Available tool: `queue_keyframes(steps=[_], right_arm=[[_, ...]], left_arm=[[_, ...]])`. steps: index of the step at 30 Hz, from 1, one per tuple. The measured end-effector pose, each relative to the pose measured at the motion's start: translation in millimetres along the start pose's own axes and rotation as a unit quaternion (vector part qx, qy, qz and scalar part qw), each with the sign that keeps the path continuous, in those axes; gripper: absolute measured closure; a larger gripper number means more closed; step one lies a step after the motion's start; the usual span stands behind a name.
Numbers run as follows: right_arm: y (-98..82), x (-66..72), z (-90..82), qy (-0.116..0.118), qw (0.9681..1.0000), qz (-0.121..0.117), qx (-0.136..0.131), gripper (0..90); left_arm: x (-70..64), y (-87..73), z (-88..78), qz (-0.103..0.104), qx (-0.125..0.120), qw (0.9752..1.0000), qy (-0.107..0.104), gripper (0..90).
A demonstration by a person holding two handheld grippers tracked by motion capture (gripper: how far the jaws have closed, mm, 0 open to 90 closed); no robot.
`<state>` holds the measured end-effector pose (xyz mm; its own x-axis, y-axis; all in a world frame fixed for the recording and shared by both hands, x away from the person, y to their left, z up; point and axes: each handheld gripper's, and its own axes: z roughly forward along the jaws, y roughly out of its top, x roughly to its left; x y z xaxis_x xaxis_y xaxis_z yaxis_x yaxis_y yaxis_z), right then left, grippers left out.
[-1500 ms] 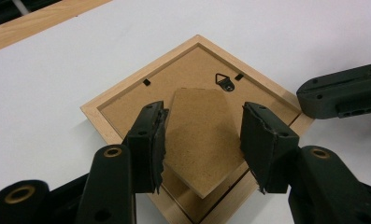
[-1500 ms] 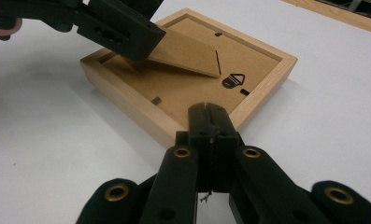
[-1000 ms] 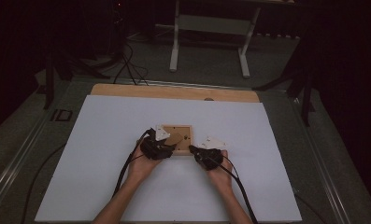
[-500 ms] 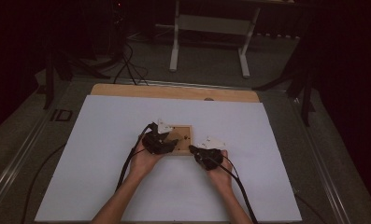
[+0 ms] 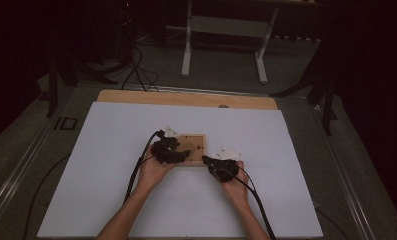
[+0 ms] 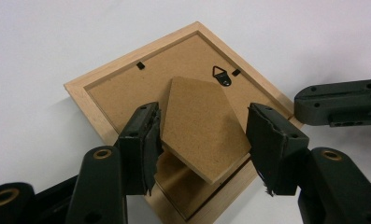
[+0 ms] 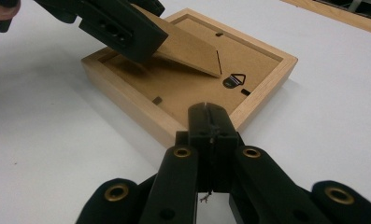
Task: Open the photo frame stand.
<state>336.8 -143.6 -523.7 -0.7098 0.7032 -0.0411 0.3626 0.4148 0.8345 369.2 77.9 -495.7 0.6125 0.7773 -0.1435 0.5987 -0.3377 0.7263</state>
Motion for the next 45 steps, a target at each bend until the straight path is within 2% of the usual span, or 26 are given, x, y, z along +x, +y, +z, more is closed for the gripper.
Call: queue_keyframes(steps=[10, 13, 19, 27, 31, 34, 38, 45], right_arm=[[0.2, 0.2, -0.1, -0.001, 1.0, -0.001, 0.001, 90.0], [0.4, 0.5, 0.0, -0.001, 1.0, -0.002, 0.001, 90.0], [0.7, 0.5, -0.1, 0.0, 1.0, -0.003, 0.003, 89.9], [5.1, -4.4, -6.1, -0.005, 1.0, 0.002, -0.004, 88.5], [12.7, -10.3, -13.7, -0.009, 0.9999, -0.003, -0.005, 85.4], [16.5, -12.8, -18.1, -0.009, 0.9999, -0.009, -0.009, 83.3], [18.0, -15.3, -22.3, -0.004, 0.9999, -0.002, -0.016, 80.0], [23.5, -20.0, -24.5, 0.004, 0.9998, 0.012, -0.017, 72.3]], left_arm=[[3.4, 2.9, 7.6, -0.023, 0.023, 0.9993, -0.017, 47.9], [6.1, 3.2, 7.6, -0.032, 0.022, 0.9989, -0.027, 50.0], [6.1, 3.9, 7.9, -0.024, 0.036, 0.9988, -0.023, 50.8], [-0.2, 3.8, 7.0, 0.001, 0.027, 0.9996, -0.001, 51.4], [-5.6, 4.3, 4.1, 0.024, 0.016, 0.9996, 0.01, 51.4], [-10.8, 4.3, 1.6, 0.04, 0.007, 0.999, 0.019, 51.4], [-15.0, 2.1, -0.6, 0.058, -0.002, 0.9979, 0.028, 51.4], [-20.0, -3.5, -4.4, 0.077, -0.018, 0.9962, 0.038, 51.4]])
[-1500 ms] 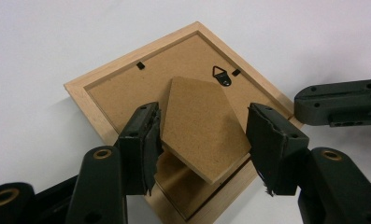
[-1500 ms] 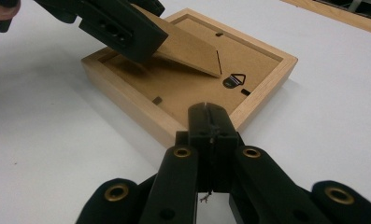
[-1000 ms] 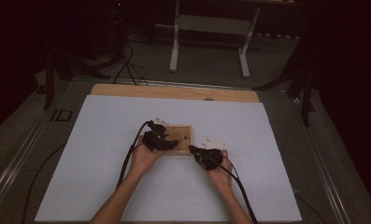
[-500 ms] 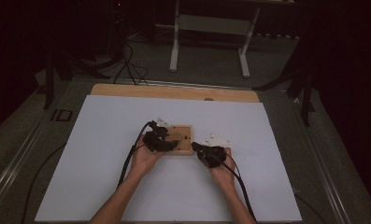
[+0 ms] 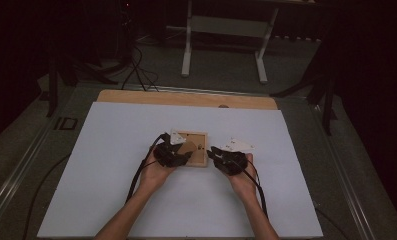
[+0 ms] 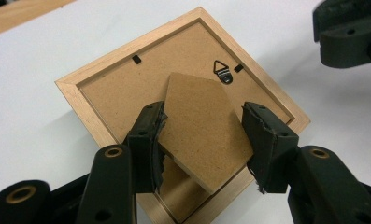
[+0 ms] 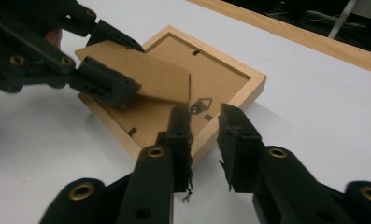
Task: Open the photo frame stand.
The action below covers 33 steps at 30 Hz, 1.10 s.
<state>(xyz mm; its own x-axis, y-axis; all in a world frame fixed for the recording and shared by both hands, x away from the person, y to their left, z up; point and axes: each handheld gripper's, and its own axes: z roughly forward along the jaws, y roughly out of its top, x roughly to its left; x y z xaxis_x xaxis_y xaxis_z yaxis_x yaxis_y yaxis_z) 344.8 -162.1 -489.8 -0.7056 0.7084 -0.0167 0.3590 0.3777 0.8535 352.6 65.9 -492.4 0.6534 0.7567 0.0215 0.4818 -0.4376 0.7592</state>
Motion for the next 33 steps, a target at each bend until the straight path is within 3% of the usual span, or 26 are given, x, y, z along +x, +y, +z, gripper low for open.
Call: queue_keyframes(steps=[5, 12, 19, 27, 33], right_arm=[[6.9, -0.7, 0.3, 0.012, 0.9999, -0.006, 0.009, 65.5], [11.2, -4.1, 3.4, 0.012, 0.9998, -0.004, 0.017, 59.6], [11.4, -9.6, 7.7, 0.004, 0.9997, 0.005, 0.024, 58.4], [12.1, -16.0, 14.2, 0.018, 0.9989, 0.03, 0.031, 53.9], [16.0, -18.9, 19.5, 0.027, 0.9982, 0.036, 0.041, 47.8]], left_arm=[[-6.6, -5.1, -4.7, 0.025, -0.015, 0.9995, 0.014, 51.4], [-13.5, -12.5, -9.3, 0.053, -0.034, 0.9977, 0.026, 51.3], [-16.3, -19.4, -11.8, 0.066, -0.045, 0.9963, 0.031, 51.3], [-20.1, -23.3, -15.6, 0.076, -0.054, 0.9951, 0.034, 51.3], [-21.3, -25.2, -16.7, 0.08, -0.056, 0.9945, 0.036, 51.3]])
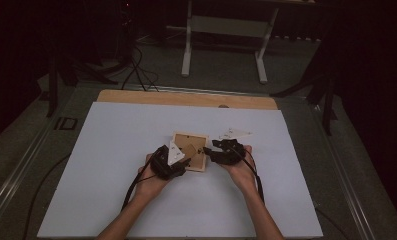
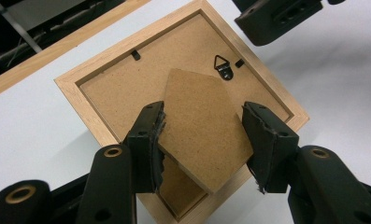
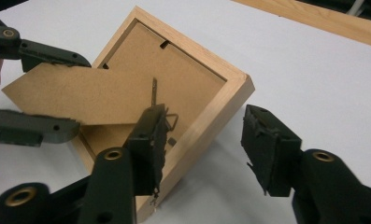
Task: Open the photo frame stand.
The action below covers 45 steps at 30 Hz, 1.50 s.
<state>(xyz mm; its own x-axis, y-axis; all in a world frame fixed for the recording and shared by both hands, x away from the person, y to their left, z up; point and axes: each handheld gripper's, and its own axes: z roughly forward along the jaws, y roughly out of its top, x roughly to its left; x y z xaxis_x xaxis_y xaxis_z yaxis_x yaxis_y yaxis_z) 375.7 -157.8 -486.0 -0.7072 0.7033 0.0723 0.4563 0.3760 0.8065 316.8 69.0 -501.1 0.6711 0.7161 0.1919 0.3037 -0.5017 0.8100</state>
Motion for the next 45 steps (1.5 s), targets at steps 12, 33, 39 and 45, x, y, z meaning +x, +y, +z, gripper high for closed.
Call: queue_keyframes(steps=[12, 33, 39, 45], right_arm=[[10.1, -2.5, 10.0, 0.023, 0.9994, 0.019, 0.016, 40.7], [8.4, -10.4, 25.2, 0.088, 0.9935, 0.054, 0.048, 34.8], [9.3, -8.3, 23.3, 0.087, 0.9945, 0.044, 0.04, 35.8], [10.5, -2.6, 20.4, 0.077, 0.9962, 0.02, 0.036, 36.2]], left_arm=[[-6.7, -6.7, -6.7, 0.018, -0.012, 0.9997, 0.008, 51.2], [-3.9, -13.8, -13.5, 0.008, -0.026, 0.9995, -0.016, 50.2], [7.6, -12.5, -10.6, -0.053, -0.007, 0.9968, -0.06, 46.0], [23.3, -12.0, -11.3, -0.128, 0.009, 0.9862, -0.105, 53.4]])
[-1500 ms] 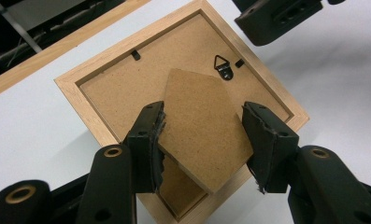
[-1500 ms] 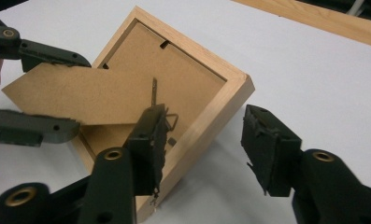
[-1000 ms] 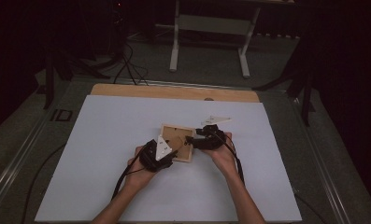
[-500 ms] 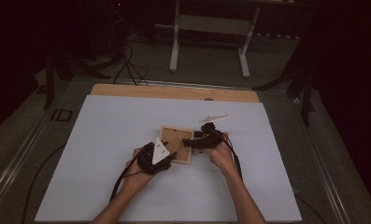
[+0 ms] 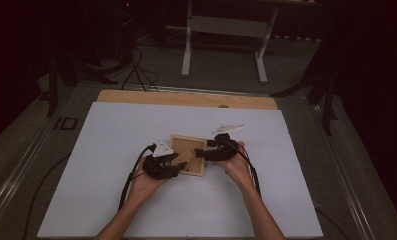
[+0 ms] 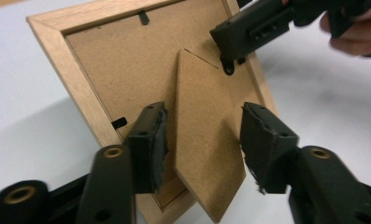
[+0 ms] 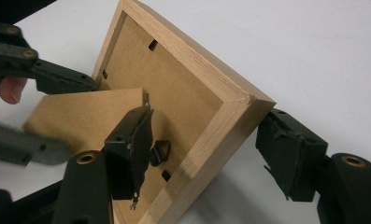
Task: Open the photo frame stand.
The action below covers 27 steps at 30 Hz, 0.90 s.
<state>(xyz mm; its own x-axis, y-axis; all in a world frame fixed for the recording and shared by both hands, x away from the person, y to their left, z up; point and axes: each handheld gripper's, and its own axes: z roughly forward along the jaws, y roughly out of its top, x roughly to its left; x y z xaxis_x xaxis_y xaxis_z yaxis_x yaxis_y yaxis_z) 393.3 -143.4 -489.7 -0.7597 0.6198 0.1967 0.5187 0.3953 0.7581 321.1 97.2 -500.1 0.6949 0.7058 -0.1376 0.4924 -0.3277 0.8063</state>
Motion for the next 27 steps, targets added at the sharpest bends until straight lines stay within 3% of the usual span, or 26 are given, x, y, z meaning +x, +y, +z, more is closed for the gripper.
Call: queue_keyframes(steps=[5, 8, 11, 13, 18, 27], right_arm=[[-0.3, 1.2, -2.3, 0.0, 0.9999, -0.01, -0.003, 37.2], [0.3, 2.6, -4.2, 0.0, 0.9999, -0.013, -0.005, 38.1], [1.2, 4.2, -5.6, 0.0, 0.9998, -0.016, -0.008, 38.3], [1.3, 4.5, -5.8, 0.0, 0.9998, -0.017, -0.009, 38.4], [3.7, 3.9, -11.8, 0.001, 0.9995, -0.018, -0.028, 43.0], [5.6, 0.6, -22.9, 0.001, 0.999, -0.012, -0.044, 50.4]], left_arm=[[6.6, 3.4, -0.8, -0.029, 0.025, 0.999, -0.022, 58.1], [6.1, 5.1, 0.8, -0.029, 0.038, 0.9982, -0.035, 61.2], [4.1, 7.2, 0.4, -0.017, 0.041, 0.9984, -0.034, 63.9], [6.5, 7.6, -0.7, -0.024, 0.036, 0.9982, -0.041, 64.9], [8.5, 10.0, -0.7, -0.026, 0.029, 0.9986, -0.037, 70.2], [4.5, 16.2, 2.9, -0.004, 0.033, 0.9994, -0.01, 70.8]])
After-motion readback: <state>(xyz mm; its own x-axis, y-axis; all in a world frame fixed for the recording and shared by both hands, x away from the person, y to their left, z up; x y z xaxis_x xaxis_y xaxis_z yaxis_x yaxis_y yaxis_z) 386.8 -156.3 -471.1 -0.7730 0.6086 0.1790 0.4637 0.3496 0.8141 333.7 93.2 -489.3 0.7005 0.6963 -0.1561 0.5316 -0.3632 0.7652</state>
